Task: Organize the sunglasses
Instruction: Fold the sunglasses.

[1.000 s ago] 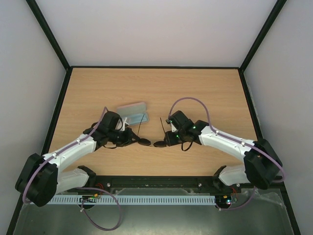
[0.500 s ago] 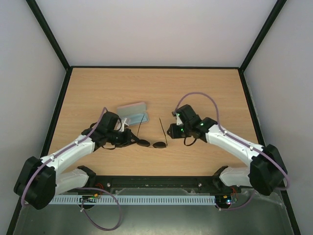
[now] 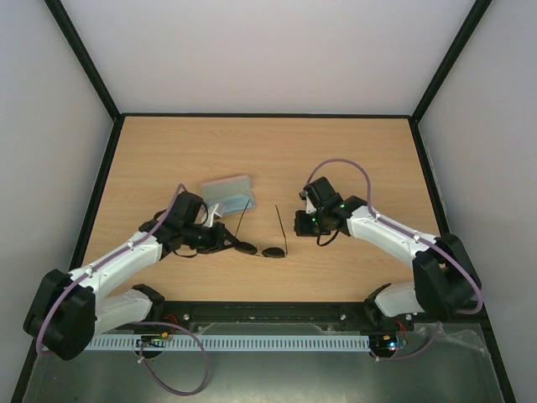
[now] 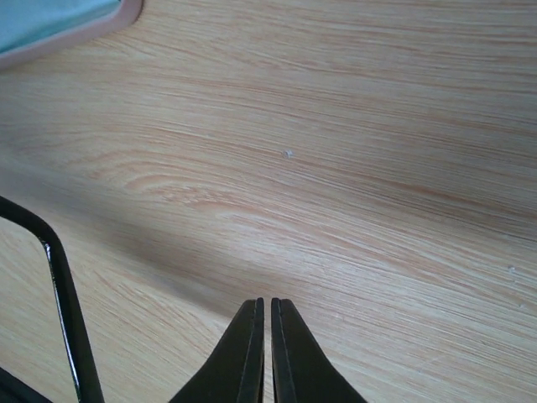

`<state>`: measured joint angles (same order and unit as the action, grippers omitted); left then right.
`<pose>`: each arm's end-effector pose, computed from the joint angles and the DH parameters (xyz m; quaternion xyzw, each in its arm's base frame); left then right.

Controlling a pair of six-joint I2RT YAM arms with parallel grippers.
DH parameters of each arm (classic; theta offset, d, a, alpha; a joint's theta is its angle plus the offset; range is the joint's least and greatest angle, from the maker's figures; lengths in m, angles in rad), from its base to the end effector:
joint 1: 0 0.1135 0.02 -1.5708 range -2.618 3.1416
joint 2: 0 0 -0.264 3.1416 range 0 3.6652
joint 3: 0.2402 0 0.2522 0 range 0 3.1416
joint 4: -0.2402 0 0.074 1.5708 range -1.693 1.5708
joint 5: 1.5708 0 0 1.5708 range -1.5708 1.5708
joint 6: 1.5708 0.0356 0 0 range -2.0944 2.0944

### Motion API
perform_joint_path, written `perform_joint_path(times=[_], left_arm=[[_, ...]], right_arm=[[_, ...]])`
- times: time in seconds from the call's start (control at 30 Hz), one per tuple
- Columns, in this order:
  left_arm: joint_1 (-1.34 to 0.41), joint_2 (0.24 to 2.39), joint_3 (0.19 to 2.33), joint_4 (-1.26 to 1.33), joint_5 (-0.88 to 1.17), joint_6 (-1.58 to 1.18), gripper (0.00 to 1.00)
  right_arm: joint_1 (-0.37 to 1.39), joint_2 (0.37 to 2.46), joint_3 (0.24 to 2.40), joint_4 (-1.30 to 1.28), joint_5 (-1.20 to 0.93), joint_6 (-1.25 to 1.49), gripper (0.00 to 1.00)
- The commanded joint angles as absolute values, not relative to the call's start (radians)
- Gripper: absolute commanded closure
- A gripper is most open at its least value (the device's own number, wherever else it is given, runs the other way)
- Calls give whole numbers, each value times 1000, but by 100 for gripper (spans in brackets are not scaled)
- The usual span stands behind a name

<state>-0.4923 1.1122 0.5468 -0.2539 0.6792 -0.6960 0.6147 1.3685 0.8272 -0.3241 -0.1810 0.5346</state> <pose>0.1759 -0.1197 0.1953 0.0324 0.8850 -0.4505 0.1132 0.2238 0.1658 0.2143 -0.0686 0.9326 0.2582 0.2427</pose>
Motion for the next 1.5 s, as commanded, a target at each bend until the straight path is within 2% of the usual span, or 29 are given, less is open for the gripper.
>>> perform_joint_path(times=[0.0, 0.37, 1.47], left_arm=[[-486, 1124, 571, -246, 723, -669, 98], [-486, 1146, 568, -232, 726, -669, 98], [-486, 1164, 579, -222, 726, -678, 98]], right_arm=[[626, 1392, 873, -382, -212, 500, 93], [739, 1482, 994, -430, -187, 479, 92], [836, 1500, 993, -411, -350, 395, 92]])
